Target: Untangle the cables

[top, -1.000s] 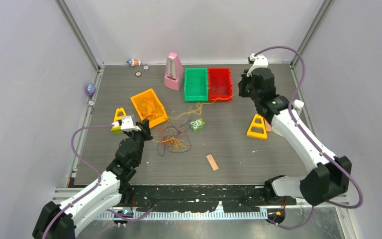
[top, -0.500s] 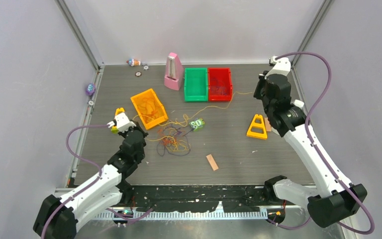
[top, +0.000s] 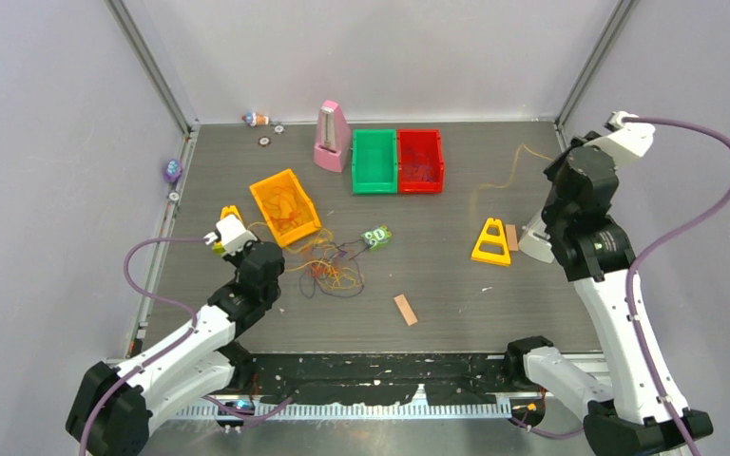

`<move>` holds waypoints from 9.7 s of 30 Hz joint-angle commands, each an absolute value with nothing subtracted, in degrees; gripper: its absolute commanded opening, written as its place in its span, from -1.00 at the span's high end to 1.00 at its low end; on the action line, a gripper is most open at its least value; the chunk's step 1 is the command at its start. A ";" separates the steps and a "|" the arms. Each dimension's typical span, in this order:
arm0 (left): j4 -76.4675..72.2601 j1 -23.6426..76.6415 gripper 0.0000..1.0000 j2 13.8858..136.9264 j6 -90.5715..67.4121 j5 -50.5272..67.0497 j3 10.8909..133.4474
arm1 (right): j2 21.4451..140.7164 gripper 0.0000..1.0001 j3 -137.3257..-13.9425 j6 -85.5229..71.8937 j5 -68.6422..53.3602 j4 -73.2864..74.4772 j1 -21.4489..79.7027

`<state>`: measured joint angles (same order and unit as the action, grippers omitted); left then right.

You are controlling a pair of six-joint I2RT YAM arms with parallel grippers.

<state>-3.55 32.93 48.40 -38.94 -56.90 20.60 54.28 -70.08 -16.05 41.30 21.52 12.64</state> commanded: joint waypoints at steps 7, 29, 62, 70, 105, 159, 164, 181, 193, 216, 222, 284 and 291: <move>1.09 31.29 1.00 52.70 -42.30 -57.03 25.87 | 47.12 0.90 -67.86 -24.65 29.87 17.94 0.92; -21.28 31.60 1.00 49.19 -23.64 -25.23 20.98 | 69.26 0.90 -87.38 -18.48 -8.53 10.92 12.52; -21.53 31.64 1.00 49.78 -23.10 -22.94 21.27 | 103.92 0.89 -103.98 -20.01 -25.04 -11.79 18.62; -21.53 31.60 1.00 50.03 -22.94 -22.75 21.45 | 111.59 0.90 -106.60 -20.77 -26.21 -13.05 19.01; -21.03 31.63 1.00 50.01 -22.45 -23.22 21.67 | 128.56 0.89 -131.74 -9.96 -21.04 -5.09 19.82; -20.40 31.62 1.00 49.37 -22.24 -23.23 21.73 | 103.73 0.90 -113.93 -5.84 -19.78 -6.45 22.80; -20.48 31.64 1.00 49.52 -22.23 -23.11 21.74 | 101.87 0.89 -114.19 -6.19 -20.56 -6.43 22.77; -20.48 31.61 1.00 49.82 -22.19 -23.14 21.88 | 104.77 0.89 -110.69 -9.42 -22.50 -9.39 23.54; -20.39 31.64 1.00 49.87 -22.19 -23.11 21.97 | 109.76 0.89 -110.44 -10.53 -22.50 -10.83 23.73; -20.35 31.63 1.00 50.49 -21.80 -23.48 22.13 | 118.99 0.89 -110.46 -7.44 -20.44 -11.38 23.44; -20.30 31.64 1.00 50.85 -21.75 -23.55 22.23 | 121.23 0.89 -113.89 -6.11 -20.14 -9.61 22.25; -18.38 31.64 1.00 52.82 -21.70 -21.88 24.18 | 139.55 0.90 -122.81 1.93 2.76 34.10 26.54; -18.29 31.64 1.00 53.08 -21.77 -21.71 24.21 | 132.71 0.89 -109.89 1.12 2.63 33.25 28.26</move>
<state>-16.93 31.48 52.82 -22.06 -22.26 21.65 138.63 -116.88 1.96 0.99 29.45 26.94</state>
